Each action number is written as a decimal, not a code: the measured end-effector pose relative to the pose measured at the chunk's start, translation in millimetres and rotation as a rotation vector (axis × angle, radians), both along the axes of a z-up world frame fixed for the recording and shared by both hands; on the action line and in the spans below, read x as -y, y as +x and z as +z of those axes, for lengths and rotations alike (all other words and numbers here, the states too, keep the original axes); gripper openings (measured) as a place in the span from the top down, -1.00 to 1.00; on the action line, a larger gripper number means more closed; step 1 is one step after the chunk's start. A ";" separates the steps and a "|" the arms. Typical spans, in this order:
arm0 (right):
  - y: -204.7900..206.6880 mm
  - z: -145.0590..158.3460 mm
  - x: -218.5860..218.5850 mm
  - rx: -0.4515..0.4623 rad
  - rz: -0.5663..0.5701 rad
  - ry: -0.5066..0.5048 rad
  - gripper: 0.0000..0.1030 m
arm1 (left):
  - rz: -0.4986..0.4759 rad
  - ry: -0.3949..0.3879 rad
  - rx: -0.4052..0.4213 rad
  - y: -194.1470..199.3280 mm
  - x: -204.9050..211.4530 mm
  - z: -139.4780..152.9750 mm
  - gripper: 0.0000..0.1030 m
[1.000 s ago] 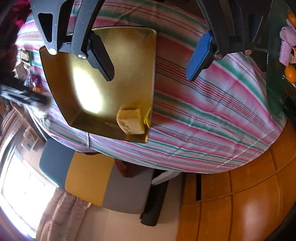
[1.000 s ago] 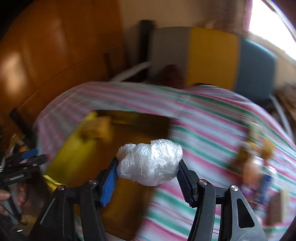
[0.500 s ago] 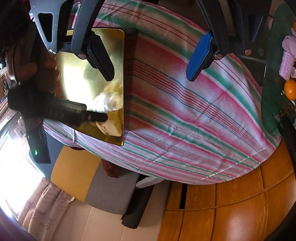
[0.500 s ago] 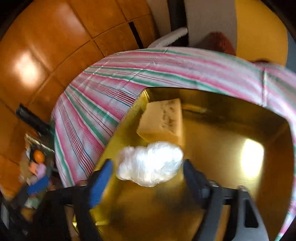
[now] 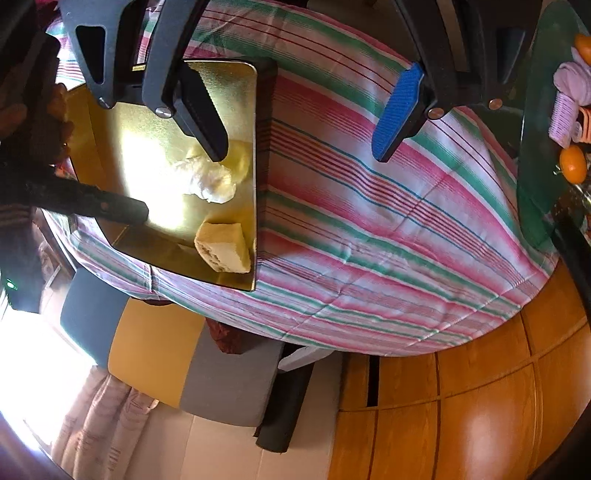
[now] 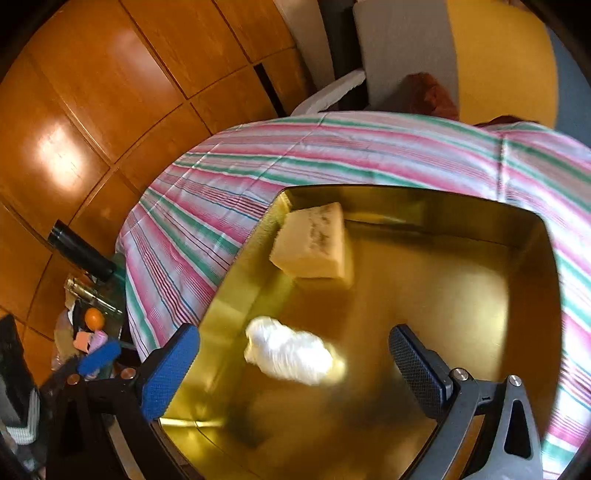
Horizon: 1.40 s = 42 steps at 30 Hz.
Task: Organize objects
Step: 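Carry the plastic-wrapped white bundle with the right tool into the tray and release, then move the left tool to the cracker packet and grasp it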
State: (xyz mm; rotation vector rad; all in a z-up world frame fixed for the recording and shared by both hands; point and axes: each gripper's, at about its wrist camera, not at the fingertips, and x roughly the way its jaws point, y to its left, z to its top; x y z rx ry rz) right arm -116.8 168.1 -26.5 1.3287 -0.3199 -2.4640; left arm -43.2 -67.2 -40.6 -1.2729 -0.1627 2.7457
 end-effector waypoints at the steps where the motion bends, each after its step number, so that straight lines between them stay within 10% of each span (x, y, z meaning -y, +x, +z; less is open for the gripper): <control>1: 6.1 2.8 -3.3 -0.015 -0.004 0.012 -0.99 | -0.006 -0.012 -0.006 1.0 -2.5 1.9 -0.58; 23: 122.6 26.8 -160.5 -0.084 -0.265 0.197 -1.00 | -0.196 -0.057 -0.054 20.0 -73.0 24.7 -0.58; 34: 195.3 27.1 -316.0 -0.063 -0.676 0.261 -1.00 | -0.389 -0.066 -0.084 23.1 -143.8 40.6 -0.58; 42: 246.7 9.3 -396.9 -0.071 -1.035 0.079 -1.00 | -0.619 -0.110 -0.104 37.6 -226.8 41.8 -0.58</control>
